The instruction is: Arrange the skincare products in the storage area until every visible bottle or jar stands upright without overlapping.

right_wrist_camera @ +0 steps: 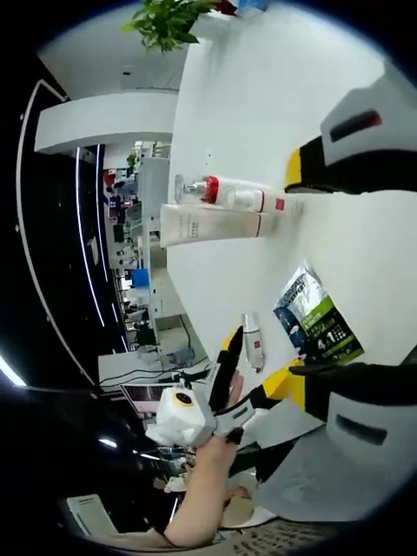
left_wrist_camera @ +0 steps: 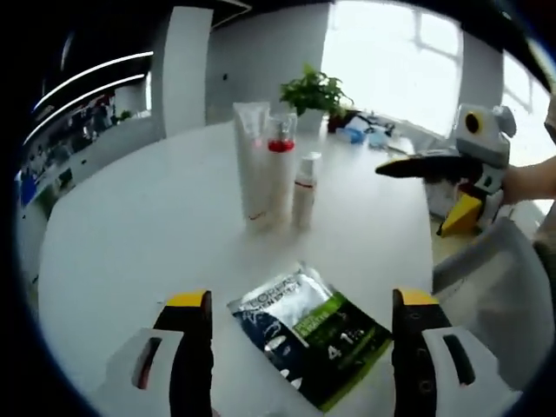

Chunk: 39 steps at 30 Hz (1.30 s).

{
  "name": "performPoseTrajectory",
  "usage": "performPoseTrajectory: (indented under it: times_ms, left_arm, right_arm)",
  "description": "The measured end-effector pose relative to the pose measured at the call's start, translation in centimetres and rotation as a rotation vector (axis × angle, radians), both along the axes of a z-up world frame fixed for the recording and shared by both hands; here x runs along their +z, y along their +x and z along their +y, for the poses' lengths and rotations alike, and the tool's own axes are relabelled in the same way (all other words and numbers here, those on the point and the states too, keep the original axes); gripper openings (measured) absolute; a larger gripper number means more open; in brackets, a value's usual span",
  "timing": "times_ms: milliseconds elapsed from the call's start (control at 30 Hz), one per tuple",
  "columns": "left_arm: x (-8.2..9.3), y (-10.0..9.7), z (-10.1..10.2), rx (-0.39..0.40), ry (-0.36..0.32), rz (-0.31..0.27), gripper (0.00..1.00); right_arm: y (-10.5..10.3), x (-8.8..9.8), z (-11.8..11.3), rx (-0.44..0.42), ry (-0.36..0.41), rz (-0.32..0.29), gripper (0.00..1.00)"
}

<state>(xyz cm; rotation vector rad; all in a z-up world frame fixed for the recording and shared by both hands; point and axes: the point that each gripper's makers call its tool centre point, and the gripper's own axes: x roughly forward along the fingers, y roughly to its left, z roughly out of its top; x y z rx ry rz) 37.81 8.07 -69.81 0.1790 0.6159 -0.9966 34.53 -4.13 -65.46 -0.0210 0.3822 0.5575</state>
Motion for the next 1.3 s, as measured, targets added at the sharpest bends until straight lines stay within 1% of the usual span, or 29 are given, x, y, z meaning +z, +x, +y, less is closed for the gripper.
performPoseTrajectory:
  times_ms: [333, 367, 567, 700, 867, 1033, 1133, 1300]
  left_arm:
    - [0.3, -2.3, 4.3, 0.138, -0.027, 0.036, 0.89]
    - [0.2, -2.5, 4.9, 0.163, -0.022, 0.041, 0.90]
    - [0.4, -3.8, 7.1, 0.233, -0.028, 0.053, 0.95]
    - [0.8, -4.7, 8.3, 0.268, -0.025, 0.048, 0.97]
    - [1.4, -5.6, 10.2, 0.332, -0.034, 0.044, 0.97]
    - [1.7, -6.8, 11.7, 0.360, -0.017, 0.039, 0.97]
    - [2.2, -7.2, 12.7, 0.403, -0.033, 0.032, 0.97]
    - [2.3, -8.2, 13.8, 0.434, -0.031, 0.032, 0.97]
  right_arm:
    - [-0.8, 0.0, 0.8, 0.015, 0.020, 0.016, 0.85]
    - [-1.0, -0.1, 0.9, 0.017, 0.022, 0.018, 0.86]
    - [-1.5, 0.0, 1.3, 0.021, 0.030, 0.013, 0.88]
    - [-1.8, -0.2, 1.5, 0.024, 0.031, 0.019, 0.89]
    - [-2.3, -0.6, 1.4, 0.022, 0.031, 0.034, 0.91]
    - [-2.6, -0.9, 1.1, 0.013, 0.030, 0.050, 0.92]
    - [-2.6, -0.9, 1.2, 0.018, 0.025, 0.049, 0.92]
    - [-2.8, -0.9, 1.3, 0.023, 0.017, 0.050, 0.93]
